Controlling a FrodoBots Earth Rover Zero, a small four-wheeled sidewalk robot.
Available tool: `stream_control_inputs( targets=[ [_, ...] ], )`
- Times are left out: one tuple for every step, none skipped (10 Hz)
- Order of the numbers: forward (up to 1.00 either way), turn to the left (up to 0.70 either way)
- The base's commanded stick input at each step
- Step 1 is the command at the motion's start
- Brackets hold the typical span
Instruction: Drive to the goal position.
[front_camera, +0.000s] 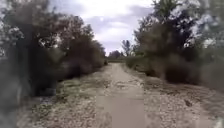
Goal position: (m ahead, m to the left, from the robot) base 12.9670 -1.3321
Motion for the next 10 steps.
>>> stream_control_inputs(
  targets=[
    [0.85, 0.00],
    [0.85, 0.00],
    [0.85, 0.00],
    [0.85, 0.00],
    [0.85, 0.00],
    [0.85, 0.00],
    [0.85, 0.00],
    [0.85, 0.00],
    [0.85, 0.00],
    [0.85, 0.00]
  ],
)
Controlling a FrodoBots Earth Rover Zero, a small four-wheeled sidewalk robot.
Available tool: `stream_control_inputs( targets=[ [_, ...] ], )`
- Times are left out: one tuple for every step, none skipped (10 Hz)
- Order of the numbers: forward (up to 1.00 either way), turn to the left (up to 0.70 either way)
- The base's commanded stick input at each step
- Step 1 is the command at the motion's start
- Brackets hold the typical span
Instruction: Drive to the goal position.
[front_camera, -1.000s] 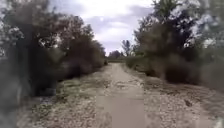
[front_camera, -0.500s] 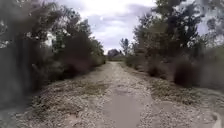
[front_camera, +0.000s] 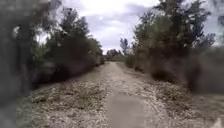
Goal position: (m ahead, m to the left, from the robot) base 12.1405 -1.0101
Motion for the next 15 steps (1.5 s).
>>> stream_control_inputs(
  targets=[
    [0.85, 0.00],
    [0.85, 0.00],
    [0.85, 0.00],
    [0.85, 0.00],
    [0.85, 0.00],
    [0.85, 0.00],
    [0.85, 0.00],
    [0.85, 0.00],
    [0.85, 0.00],
    [0.85, 0.00],
    [0.85, 0.00],
    [0.85, 0.00],
    [0.85, 0.00],
    [0.85, 0.00],
    [0.85, 0.00]
  ],
)
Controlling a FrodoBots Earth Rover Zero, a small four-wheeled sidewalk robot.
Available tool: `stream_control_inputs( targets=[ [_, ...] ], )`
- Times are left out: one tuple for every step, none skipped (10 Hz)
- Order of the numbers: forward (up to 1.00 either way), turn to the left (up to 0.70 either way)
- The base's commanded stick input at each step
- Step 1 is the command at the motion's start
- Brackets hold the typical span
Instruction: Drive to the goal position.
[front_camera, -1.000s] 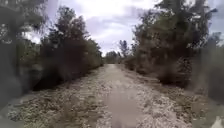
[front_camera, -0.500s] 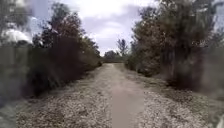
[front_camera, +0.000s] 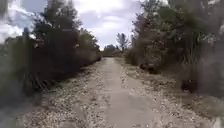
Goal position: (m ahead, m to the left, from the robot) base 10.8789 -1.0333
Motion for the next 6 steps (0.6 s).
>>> stream_control_inputs(
  targets=[
    [0.85, 0.00],
    [0.85, 0.00],
    [0.85, 0.00],
    [0.85, 0.00],
    [0.85, 0.00],
    [0.85, 0.00]
  ],
)
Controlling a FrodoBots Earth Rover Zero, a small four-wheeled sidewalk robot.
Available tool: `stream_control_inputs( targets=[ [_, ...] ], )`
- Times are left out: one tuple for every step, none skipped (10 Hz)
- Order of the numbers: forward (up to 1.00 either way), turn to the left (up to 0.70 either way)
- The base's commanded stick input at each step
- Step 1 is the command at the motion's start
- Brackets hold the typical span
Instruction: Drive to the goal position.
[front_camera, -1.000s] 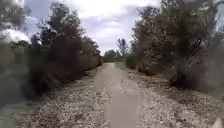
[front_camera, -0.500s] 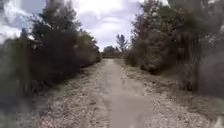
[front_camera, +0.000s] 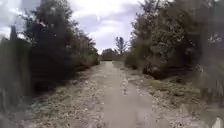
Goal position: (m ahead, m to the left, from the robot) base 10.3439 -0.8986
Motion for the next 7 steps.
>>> stream_control_inputs(
  targets=[
    [0.85, 0.00],
    [0.85, 0.00],
    [0.85, 0.00],
    [0.85, 0.00],
    [0.85, 0.00],
    [0.85, 0.00],
    [0.85, 0.00]
  ],
)
